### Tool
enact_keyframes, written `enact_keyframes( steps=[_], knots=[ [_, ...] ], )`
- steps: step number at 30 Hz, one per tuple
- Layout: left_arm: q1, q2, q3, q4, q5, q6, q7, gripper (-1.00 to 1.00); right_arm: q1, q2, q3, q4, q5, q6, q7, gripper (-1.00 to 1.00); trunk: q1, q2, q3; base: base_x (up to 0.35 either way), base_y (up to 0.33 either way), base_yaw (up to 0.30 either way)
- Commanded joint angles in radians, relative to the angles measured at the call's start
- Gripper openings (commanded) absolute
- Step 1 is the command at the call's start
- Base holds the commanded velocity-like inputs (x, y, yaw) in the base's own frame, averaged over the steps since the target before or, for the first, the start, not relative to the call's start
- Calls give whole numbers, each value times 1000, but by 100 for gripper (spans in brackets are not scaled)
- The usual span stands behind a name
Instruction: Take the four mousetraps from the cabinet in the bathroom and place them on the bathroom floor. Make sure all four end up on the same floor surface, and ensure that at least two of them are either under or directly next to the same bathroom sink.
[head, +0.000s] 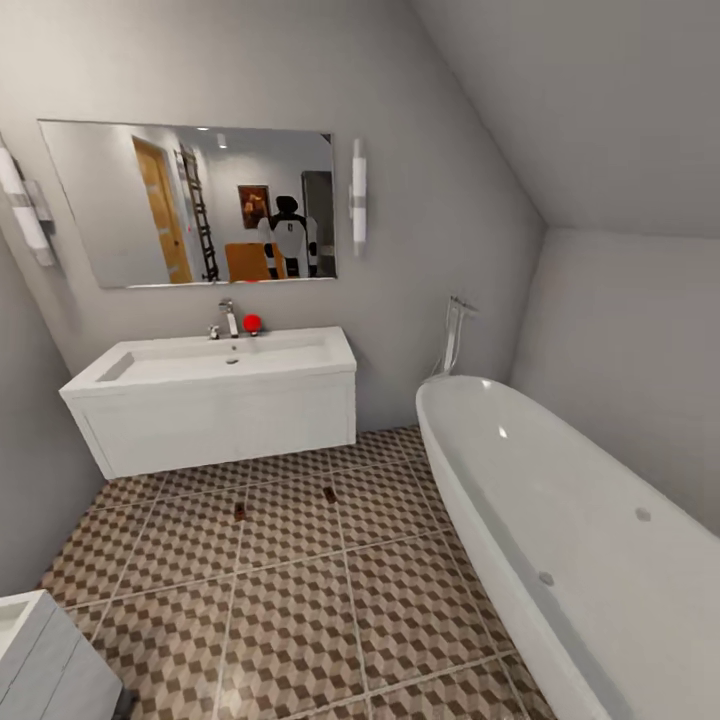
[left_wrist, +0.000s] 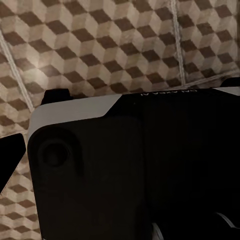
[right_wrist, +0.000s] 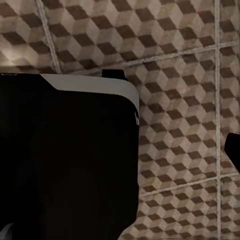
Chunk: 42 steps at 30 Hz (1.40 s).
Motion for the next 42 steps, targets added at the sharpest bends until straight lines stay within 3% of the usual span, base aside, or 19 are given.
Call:
enact_keyframes(
  steps=[1, 33, 42],
  knots=[
    [0, 0, -8, 0, 10, 4, -3, 100, -1, 0, -6, 3, 9, -5, -5, 100, 0, -1, -1, 0, 0, -290],
    [0, 8, -13, -11, -1, 1, -6, 100, 3, 0, -7, 3, -1, -5, -4, 100, 0, -1, 2, 0, 0, -293],
    [0, 31, -16, -4, 0, 8, -4, 100, 3, 1, -7, 3, -1, -6, -4, 100, 0, -1, 2, 0, 0, -294]
  ],
)
